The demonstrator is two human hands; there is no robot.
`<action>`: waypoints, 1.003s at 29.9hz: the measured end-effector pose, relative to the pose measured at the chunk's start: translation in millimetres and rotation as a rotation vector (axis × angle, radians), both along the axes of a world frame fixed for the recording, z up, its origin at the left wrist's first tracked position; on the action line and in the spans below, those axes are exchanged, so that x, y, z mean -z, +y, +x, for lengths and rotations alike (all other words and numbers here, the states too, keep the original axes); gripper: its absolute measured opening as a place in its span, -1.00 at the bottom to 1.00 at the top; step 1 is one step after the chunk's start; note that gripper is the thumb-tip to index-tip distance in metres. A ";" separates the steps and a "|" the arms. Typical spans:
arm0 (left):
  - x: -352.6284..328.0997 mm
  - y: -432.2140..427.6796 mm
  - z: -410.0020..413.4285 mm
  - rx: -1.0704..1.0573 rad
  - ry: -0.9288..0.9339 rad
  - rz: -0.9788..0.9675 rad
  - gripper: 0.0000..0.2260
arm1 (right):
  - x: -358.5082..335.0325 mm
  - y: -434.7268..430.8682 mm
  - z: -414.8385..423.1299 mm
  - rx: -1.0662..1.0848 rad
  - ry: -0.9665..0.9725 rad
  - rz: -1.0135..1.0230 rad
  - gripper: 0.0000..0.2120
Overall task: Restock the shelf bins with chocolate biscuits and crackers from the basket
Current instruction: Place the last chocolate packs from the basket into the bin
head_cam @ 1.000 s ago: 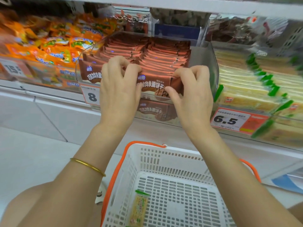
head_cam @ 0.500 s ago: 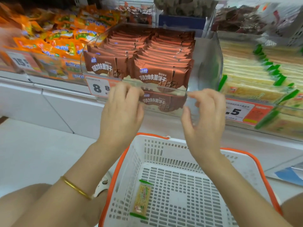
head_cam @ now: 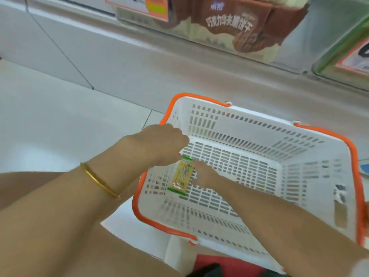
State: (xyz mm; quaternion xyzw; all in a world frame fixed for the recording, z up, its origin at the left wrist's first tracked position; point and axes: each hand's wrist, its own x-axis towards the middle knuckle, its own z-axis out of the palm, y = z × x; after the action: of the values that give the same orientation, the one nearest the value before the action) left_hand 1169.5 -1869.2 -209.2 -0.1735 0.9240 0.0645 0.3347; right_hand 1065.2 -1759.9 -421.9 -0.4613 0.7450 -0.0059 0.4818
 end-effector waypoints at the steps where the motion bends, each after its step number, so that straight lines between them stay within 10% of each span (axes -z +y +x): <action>1: -0.1 0.3 0.0 0.003 -0.008 -0.004 -0.70 | 8.7 -6.5 0.9 -0.020 0.027 -0.012 -0.36; 7: 0.3 -1.6 -0.8 0.013 0.005 -0.036 -0.85 | 42.0 -28.1 10.9 -0.103 0.178 0.109 -0.26; 10: -3.0 -1.7 -7.8 0.002 -0.008 -0.008 -0.90 | 51.2 -25.7 26.6 0.021 0.178 0.089 -0.76; 16: -5.3 -5.8 -24.8 0.033 -0.020 -0.044 -0.85 | 26.4 -18.7 19.0 0.226 -0.166 0.090 -0.79; 30: -82.8 93.9 -140.2 0.052 0.365 0.303 -0.60 | -275.9 156.7 -156.9 0.808 -0.249 -0.687 -0.84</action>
State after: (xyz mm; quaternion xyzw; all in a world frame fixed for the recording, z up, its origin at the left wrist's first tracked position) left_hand 1029.3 -1775.3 -126.4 -0.0830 0.9530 0.2242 0.1858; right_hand 908.3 -1603.2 -145.9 -0.2650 0.7554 -0.4884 0.3473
